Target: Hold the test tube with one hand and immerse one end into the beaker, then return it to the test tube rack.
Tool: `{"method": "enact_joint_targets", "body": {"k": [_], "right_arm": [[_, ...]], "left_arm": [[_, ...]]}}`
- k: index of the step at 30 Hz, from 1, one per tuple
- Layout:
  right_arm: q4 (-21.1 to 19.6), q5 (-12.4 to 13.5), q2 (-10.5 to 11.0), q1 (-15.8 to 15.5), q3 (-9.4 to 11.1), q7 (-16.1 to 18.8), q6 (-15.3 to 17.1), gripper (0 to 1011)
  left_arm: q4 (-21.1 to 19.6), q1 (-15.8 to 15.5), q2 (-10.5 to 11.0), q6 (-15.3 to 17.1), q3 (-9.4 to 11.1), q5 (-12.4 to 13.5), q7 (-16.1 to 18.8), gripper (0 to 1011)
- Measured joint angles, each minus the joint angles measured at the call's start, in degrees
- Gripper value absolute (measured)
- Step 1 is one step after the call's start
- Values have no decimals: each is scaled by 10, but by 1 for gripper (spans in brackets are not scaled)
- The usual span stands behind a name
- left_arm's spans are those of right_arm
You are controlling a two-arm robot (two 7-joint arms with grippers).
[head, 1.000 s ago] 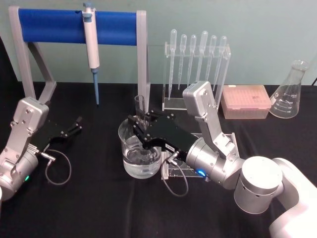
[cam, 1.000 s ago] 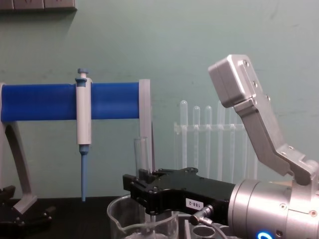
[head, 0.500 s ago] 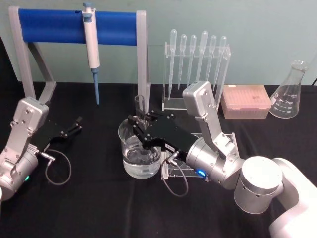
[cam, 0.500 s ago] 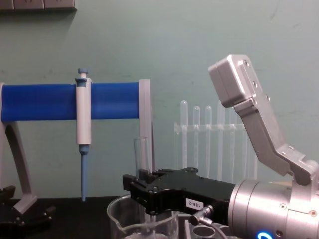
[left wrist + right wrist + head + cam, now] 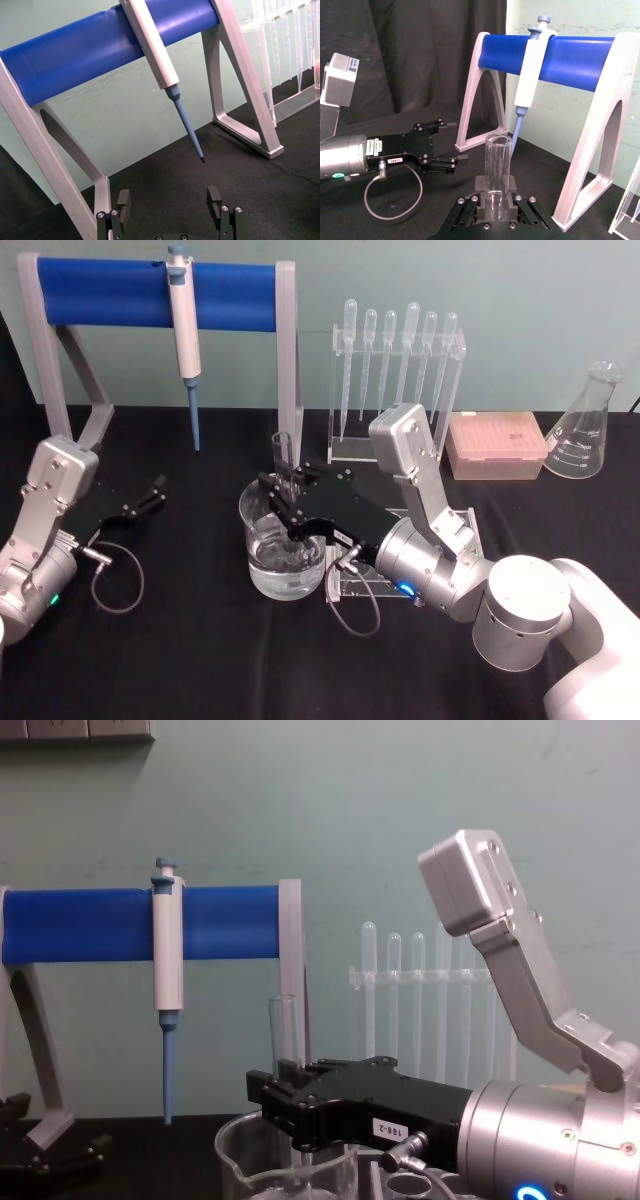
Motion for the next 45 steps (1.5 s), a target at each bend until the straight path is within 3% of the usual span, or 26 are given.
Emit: {"method": "enact_joint_targets", "body": {"k": [45], "right_arm": [[0,0,0,0,0,0,0,228]], "left_arm": [[0,0,0,0,0,0,0,1000]]}}
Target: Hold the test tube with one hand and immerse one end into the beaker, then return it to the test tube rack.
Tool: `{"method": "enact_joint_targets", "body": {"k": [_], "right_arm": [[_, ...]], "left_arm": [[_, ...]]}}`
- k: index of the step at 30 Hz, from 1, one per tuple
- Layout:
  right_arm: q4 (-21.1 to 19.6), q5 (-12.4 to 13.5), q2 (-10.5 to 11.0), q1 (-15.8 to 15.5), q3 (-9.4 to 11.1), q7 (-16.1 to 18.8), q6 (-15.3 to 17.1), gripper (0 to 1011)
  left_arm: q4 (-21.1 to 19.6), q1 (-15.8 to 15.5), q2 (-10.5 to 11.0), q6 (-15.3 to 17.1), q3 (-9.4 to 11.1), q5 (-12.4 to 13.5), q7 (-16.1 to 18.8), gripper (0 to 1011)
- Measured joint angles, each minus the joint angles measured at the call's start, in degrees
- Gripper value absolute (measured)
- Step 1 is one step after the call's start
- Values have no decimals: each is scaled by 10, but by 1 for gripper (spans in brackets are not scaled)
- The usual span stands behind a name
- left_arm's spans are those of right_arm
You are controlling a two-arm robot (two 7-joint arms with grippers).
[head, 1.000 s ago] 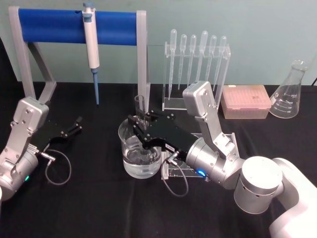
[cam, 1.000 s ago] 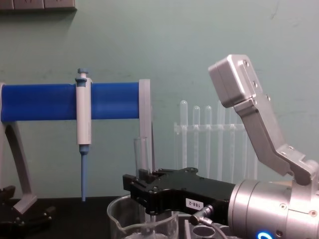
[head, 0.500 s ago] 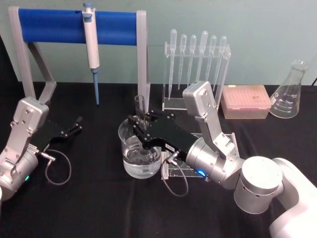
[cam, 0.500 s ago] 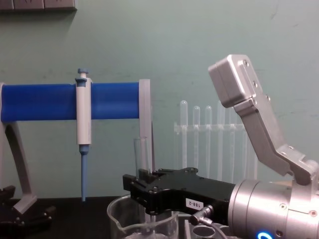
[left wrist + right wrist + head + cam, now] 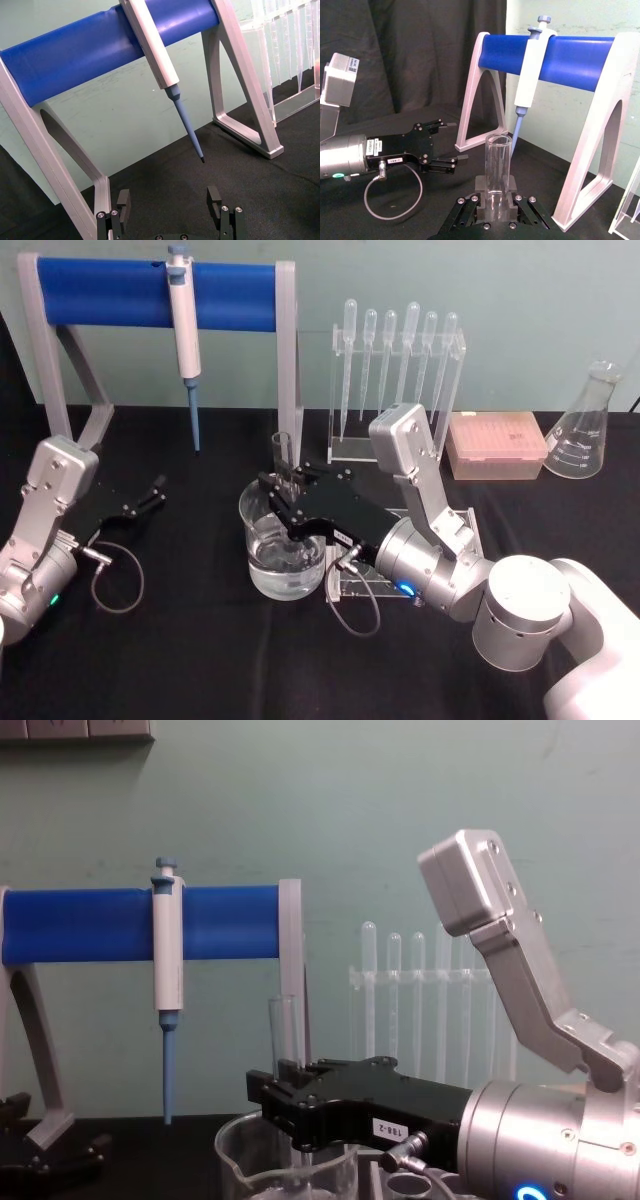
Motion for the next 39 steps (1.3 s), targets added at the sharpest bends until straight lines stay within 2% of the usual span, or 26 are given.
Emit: {"method": "enact_joint_targets", "body": {"k": [39], "right_arm": [[0,0,0,0,0,0,0,228]], "left_arm": [[0,0,0,0,0,0,0,1000]]}}
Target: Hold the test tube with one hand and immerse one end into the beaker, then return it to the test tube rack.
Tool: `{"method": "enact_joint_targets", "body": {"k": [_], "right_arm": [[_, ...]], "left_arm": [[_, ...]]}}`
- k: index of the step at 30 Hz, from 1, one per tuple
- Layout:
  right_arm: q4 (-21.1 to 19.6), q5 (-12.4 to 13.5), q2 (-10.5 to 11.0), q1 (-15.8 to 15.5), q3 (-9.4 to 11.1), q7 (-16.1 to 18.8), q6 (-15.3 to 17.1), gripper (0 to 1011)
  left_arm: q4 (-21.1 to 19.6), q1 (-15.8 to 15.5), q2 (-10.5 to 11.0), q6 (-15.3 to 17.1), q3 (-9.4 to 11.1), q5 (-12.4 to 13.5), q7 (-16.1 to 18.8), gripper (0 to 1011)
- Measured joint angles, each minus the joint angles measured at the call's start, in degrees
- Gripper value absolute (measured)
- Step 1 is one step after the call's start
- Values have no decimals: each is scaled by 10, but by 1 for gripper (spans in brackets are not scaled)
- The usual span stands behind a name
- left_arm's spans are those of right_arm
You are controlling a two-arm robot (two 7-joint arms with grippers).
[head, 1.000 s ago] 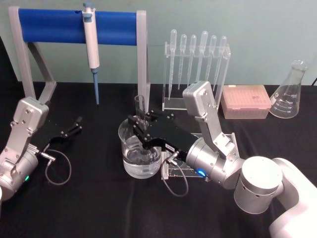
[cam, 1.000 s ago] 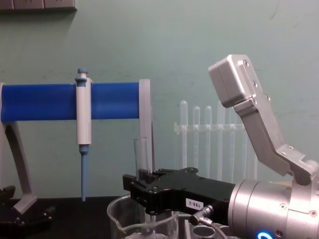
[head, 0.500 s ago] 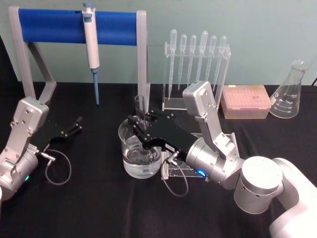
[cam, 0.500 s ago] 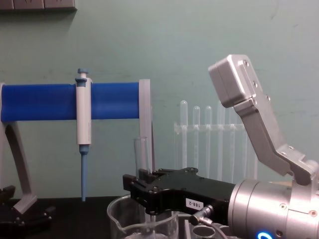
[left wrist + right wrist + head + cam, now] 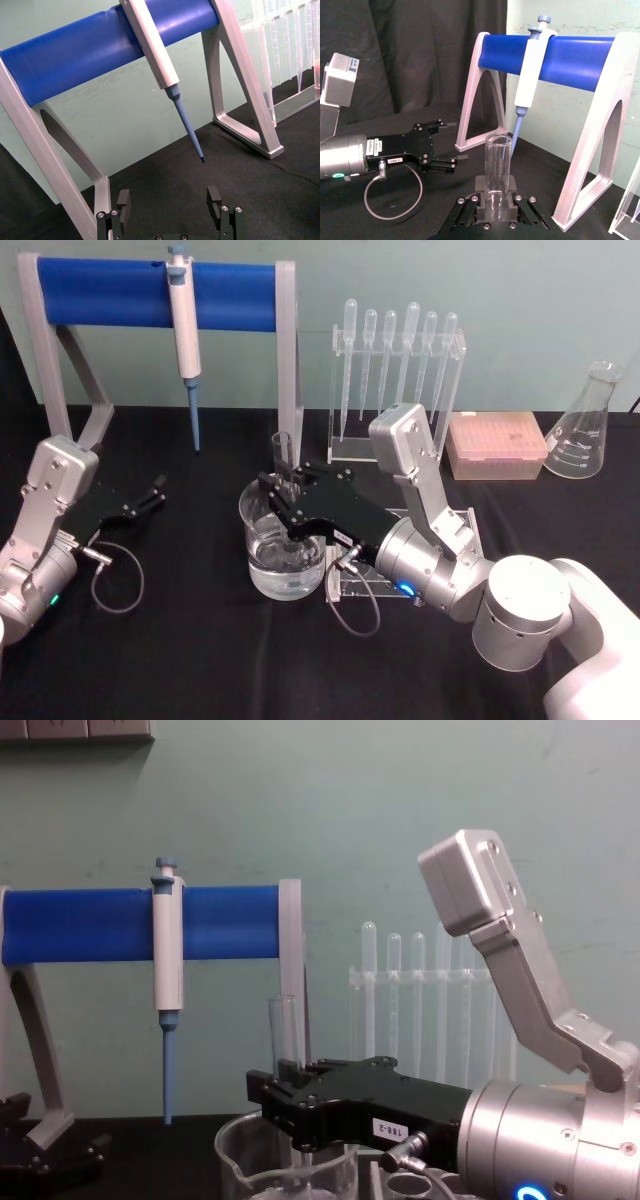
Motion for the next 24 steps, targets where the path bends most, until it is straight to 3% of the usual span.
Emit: {"method": "enact_joint_targets", "body": {"k": [24], "right_arm": [[0,0,0,0,0,0,0,227]], "left_arm": [[0,0,0,0,0,0,0,1000]]}}
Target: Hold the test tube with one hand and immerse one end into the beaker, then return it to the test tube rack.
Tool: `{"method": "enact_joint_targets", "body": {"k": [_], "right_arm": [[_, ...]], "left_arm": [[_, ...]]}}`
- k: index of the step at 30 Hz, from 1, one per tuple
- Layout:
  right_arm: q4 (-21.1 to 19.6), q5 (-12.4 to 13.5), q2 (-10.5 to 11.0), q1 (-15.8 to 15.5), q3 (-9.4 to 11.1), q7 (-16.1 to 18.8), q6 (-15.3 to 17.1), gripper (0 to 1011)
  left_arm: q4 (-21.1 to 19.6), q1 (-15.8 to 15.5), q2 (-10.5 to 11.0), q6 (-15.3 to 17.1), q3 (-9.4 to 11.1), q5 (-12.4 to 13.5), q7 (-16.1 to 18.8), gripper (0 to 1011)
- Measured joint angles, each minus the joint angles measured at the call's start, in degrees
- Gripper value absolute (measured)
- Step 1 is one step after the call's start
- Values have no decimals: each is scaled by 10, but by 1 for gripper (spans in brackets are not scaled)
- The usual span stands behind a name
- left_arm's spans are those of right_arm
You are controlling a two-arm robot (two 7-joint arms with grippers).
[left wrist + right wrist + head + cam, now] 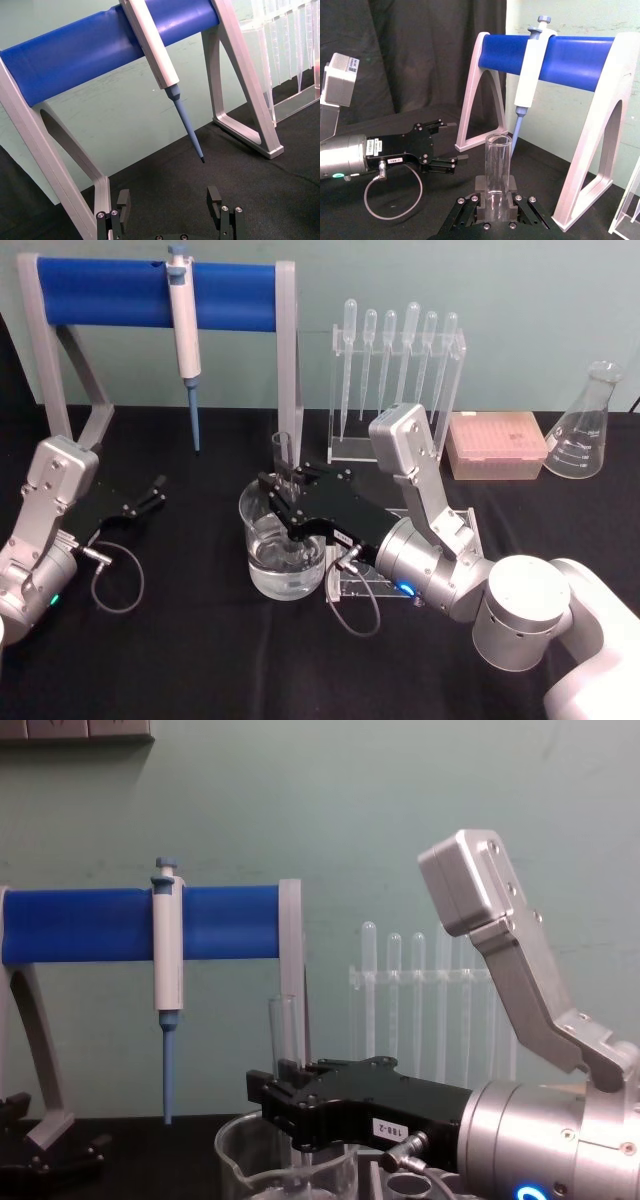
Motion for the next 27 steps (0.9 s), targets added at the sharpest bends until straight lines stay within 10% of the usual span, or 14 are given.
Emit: {"method": "enact_joint_targets", "body": {"k": [27], "right_arm": [[0,0,0,0,0,0,0,227]], "left_arm": [[0,0,0,0,0,0,0,1000]]}}
